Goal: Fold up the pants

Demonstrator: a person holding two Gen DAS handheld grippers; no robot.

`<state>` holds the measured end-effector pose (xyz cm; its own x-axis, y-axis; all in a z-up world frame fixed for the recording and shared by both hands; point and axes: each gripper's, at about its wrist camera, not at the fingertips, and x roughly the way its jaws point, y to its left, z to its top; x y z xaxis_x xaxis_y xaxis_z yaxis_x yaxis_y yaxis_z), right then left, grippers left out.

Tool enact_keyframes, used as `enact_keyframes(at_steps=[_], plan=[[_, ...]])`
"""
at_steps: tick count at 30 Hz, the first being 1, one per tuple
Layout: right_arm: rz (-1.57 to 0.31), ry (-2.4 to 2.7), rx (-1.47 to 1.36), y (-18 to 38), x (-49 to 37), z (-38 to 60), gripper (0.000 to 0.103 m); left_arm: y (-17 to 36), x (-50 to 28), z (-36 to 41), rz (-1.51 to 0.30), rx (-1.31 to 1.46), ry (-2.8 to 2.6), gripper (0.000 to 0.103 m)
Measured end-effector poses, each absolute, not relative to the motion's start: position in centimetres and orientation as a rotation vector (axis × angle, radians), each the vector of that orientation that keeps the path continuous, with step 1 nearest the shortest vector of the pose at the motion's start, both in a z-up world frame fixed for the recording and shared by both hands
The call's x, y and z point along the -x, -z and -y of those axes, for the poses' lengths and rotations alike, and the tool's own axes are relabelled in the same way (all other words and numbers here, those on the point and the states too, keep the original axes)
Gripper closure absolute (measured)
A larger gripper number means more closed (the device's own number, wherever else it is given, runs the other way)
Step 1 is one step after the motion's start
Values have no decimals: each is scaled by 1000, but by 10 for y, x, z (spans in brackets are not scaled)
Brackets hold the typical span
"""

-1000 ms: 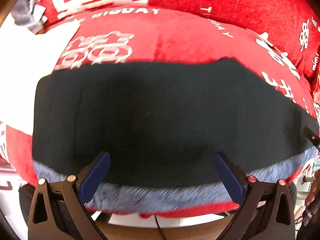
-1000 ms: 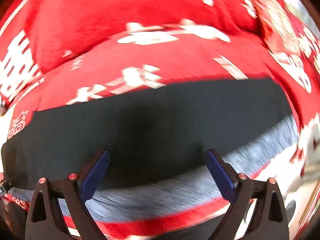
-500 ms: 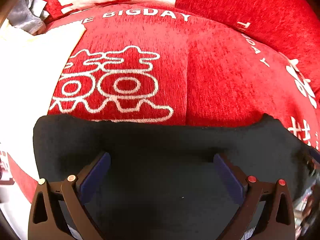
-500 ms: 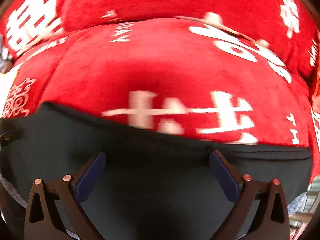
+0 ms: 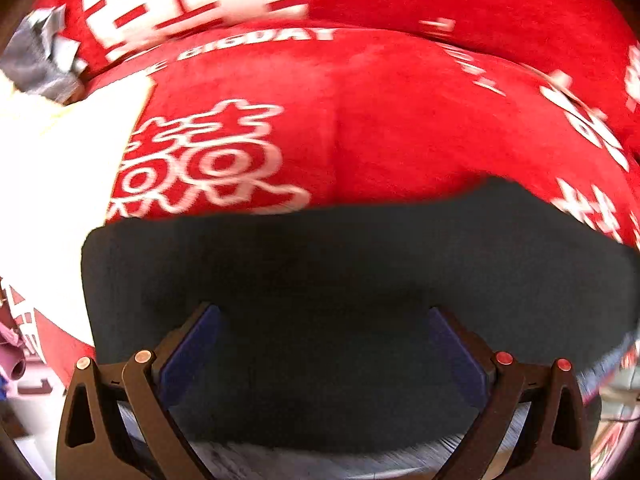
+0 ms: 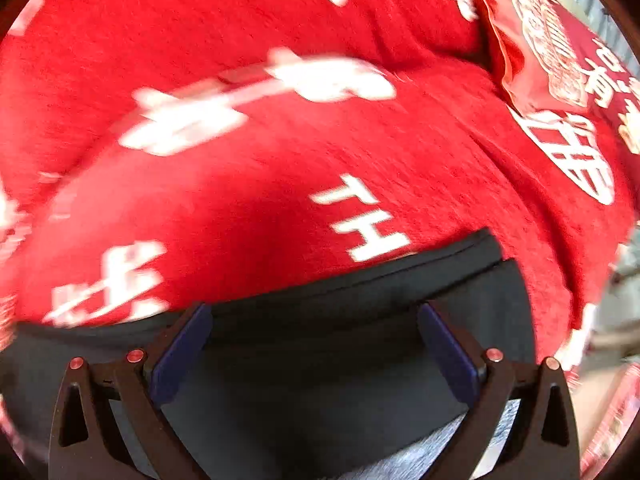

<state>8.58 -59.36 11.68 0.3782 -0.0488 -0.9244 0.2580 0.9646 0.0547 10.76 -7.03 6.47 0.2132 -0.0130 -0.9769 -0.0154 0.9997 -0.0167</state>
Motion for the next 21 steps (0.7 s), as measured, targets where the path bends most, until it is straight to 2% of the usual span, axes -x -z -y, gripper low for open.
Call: enact_keyframes(at_steps=[5,11,12,13,14,15,16,17,21], plan=[[-1147,323,-57,-113,-27,598,0,-71,-76,138,-1359,-44,164,0],[-1084,495,-226,-105,-5,692,0,-56,-65,206,-1375,-170,227,0],[-1103,464,-227,-101,-11,697,3,-46,-69,209,-1408,-160,215,0],[-1135,404,-227,-92,-21,700,10,-42,-72,208,-1417,-137,204,0],[-1165,373,-212,-85,-31,704,38,-44,-74,205,-1409,-105,192,0],[-1142,369,-201,-87,-36,707,55,-48,-78,204,-1412,-82,178,0],[-1134,347,-223,-91,-42,709,70,-51,-80,204,-1409,-72,169,0],[-1144,343,-246,-96,-51,714,79,-55,-84,204,-1392,-64,162,0],[-1176,340,-225,-95,-74,716,82,-58,-105,215,-1375,-106,122,0]])
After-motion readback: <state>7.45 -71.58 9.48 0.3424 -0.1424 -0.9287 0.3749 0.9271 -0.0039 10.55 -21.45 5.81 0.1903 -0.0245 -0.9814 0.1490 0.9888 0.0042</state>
